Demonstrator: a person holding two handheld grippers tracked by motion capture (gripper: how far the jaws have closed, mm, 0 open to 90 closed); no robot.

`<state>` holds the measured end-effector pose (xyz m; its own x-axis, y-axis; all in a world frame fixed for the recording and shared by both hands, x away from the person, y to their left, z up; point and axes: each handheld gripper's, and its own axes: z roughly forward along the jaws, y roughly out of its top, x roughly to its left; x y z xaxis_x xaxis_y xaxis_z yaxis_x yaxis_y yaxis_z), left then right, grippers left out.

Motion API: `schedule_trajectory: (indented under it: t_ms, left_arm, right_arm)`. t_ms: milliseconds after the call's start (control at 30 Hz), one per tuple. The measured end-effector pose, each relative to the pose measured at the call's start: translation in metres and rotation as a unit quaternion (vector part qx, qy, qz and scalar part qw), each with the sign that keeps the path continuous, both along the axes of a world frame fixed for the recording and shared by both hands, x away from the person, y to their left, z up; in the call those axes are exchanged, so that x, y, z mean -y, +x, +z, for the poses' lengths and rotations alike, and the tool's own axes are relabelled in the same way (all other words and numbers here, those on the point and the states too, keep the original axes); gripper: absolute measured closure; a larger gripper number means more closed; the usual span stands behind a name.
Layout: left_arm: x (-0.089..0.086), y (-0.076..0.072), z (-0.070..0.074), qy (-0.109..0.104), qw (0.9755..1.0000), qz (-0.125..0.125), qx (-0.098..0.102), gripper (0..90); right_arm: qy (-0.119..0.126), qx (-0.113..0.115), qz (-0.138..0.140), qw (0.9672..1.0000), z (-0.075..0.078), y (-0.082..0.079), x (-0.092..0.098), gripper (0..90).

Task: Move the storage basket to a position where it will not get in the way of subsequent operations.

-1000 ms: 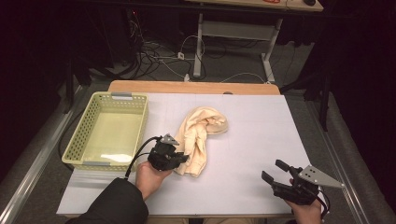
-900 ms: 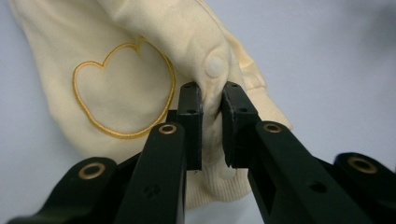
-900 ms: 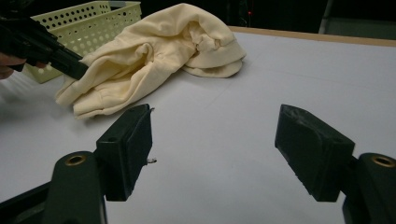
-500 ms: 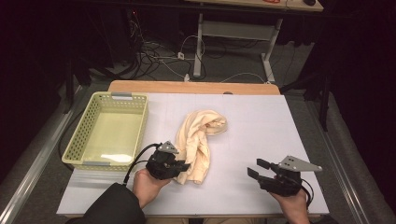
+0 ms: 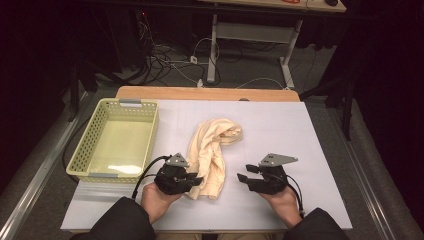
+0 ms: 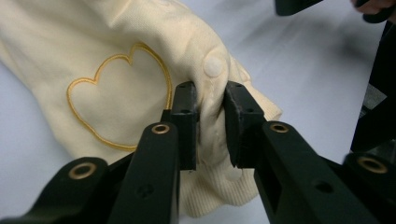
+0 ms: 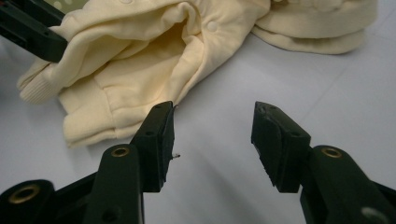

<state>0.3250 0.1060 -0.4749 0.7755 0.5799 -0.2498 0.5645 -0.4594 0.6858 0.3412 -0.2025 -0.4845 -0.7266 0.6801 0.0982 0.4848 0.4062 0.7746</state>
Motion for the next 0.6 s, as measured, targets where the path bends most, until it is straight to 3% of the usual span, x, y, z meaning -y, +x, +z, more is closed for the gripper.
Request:
schedule_trajectory:
  t_ms: [333, 600]
  left_arm:
    - [-0.005, 0.002, 0.002, -0.011, 0.9998, 0.017, 0.009, 60.9]
    - [-0.008, 0.002, 0.004, -0.019, 0.9993, 0.031, 0.013, 52.4]
  right_arm:
    - [-0.018, -0.032, 0.027, 0.9990, -0.012, 0.022, -0.038, 50.0]
    - [-0.016, -0.052, 0.029, 0.9981, -0.017, 0.028, -0.045, 47.7]
